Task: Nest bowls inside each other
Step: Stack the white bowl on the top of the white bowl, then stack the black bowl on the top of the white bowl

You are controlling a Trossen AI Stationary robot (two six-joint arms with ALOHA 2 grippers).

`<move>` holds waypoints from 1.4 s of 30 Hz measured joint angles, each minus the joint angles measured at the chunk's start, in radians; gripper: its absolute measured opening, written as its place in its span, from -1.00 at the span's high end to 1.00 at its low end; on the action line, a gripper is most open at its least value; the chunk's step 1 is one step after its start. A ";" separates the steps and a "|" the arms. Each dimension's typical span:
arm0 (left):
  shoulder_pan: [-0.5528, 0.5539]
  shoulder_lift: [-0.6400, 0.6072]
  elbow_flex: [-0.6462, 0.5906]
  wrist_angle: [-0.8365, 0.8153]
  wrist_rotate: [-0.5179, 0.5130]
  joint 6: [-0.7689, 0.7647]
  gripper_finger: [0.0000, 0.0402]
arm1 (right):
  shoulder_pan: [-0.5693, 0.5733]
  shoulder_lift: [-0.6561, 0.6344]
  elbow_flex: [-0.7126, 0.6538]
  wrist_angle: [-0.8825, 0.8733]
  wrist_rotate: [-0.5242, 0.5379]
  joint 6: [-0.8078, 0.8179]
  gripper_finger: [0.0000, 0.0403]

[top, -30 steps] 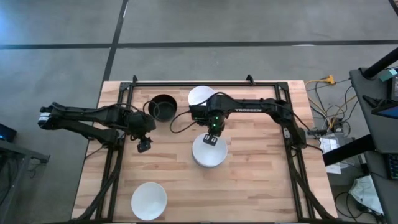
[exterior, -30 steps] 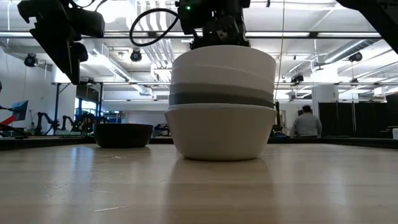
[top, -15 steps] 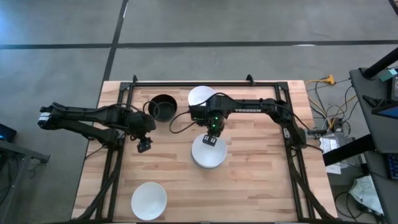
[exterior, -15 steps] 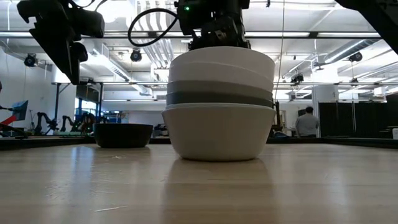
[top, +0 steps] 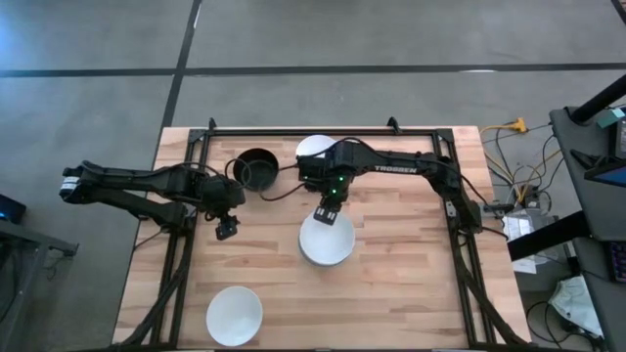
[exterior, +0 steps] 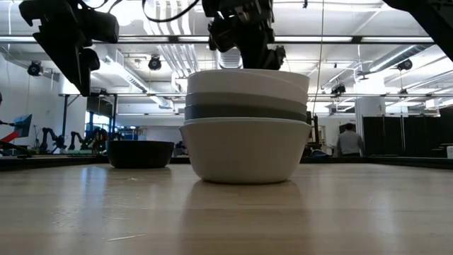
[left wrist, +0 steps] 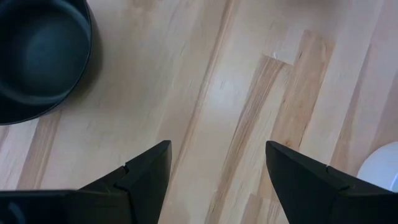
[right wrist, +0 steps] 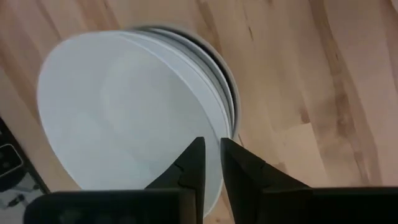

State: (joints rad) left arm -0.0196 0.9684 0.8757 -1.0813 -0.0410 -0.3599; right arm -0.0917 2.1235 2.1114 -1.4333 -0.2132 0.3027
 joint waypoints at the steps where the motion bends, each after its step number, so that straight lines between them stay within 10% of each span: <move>1: 0.000 0.000 0.000 0.000 0.000 0.000 -0.22 | 0.000 0.000 0.005 0.000 0.000 0.000 0.77; 31: -0.001 0.000 0.000 0.000 0.009 -0.001 -0.22 | -0.011 -0.060 0.067 -0.040 0.008 -0.023 0.88; 42: 0.000 0.077 0.007 0.085 -0.137 0.043 -0.22 | -0.004 -0.323 -0.052 -0.025 0.379 0.108 0.89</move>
State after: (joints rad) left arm -0.0196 1.0456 0.8823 -0.9960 -0.1776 -0.3169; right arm -0.0954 1.8007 2.0592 -1.4583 0.1662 0.4103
